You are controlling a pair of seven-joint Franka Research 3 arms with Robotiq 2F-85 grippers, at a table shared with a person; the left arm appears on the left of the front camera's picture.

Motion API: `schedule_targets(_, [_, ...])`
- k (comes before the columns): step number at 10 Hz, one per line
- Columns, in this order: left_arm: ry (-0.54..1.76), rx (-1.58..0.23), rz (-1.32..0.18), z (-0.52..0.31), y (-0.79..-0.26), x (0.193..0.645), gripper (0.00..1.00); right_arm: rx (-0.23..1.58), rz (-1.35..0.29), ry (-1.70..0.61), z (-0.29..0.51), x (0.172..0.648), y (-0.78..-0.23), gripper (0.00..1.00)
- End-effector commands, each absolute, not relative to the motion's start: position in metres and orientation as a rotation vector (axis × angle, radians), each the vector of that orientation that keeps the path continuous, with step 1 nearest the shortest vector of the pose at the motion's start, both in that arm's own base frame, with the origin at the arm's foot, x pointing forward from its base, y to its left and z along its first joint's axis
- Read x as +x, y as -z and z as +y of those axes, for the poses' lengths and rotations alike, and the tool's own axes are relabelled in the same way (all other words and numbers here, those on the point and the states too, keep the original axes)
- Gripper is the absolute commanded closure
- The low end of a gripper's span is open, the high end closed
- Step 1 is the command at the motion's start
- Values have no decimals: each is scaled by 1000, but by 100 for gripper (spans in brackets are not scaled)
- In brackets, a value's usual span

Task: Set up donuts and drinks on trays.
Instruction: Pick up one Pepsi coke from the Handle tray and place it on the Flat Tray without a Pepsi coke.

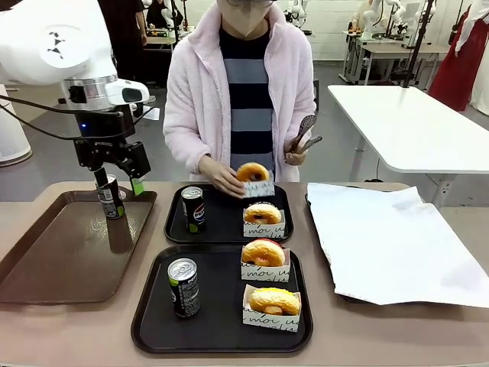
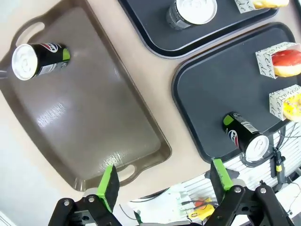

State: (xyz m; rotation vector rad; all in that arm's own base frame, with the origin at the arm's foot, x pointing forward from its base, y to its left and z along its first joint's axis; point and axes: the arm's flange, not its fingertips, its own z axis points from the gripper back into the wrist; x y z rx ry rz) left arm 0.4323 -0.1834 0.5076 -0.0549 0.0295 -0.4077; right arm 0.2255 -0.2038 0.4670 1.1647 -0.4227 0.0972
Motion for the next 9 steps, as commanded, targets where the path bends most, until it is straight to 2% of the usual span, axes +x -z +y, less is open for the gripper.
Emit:
schedule_targets(1, [427, -51, 32, -197, -506, 438, 0, 1189, -449, -109, -205, 228, -469, 0])
schedule_targets(7, [430, -53, 37, -197, -504, 435, 0, 1189, -449, -109, -205, 228, -469, 0])
schedule_targets(9, [275, -268, 13, -153, -540, 474, 0, 1189, -449, -109, -205, 228, -469, 0])
